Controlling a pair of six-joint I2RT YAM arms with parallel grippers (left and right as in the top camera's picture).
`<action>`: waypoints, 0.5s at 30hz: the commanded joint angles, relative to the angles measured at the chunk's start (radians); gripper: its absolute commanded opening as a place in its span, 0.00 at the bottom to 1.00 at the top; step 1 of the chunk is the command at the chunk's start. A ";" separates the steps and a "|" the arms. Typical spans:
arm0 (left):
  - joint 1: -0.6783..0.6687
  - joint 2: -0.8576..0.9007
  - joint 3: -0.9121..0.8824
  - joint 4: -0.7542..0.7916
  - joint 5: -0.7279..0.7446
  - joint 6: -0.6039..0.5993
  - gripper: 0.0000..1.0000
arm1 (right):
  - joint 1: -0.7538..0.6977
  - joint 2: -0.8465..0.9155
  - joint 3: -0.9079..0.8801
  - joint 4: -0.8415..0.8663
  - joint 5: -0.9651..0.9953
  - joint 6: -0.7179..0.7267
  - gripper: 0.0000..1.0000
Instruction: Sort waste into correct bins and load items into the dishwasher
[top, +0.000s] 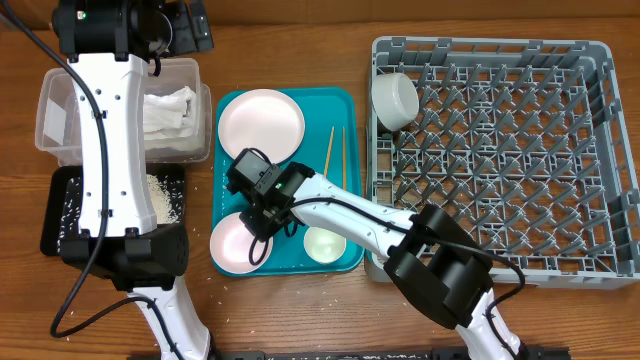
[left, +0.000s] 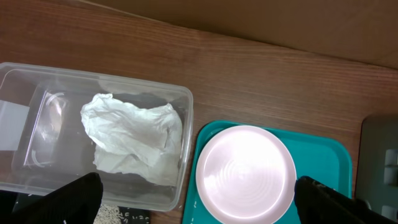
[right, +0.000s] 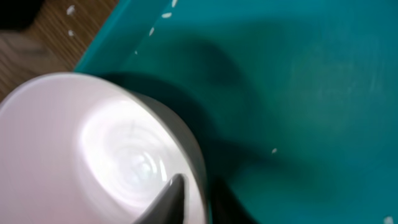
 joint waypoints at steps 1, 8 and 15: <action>0.005 0.005 -0.005 0.003 -0.008 0.002 1.00 | -0.025 -0.005 0.034 -0.024 0.059 0.023 0.04; 0.005 0.005 -0.005 0.003 -0.008 0.002 1.00 | -0.117 -0.093 0.249 -0.243 0.163 0.022 0.04; 0.005 0.005 -0.005 0.003 -0.008 0.002 1.00 | -0.235 -0.251 0.463 -0.463 0.568 0.164 0.04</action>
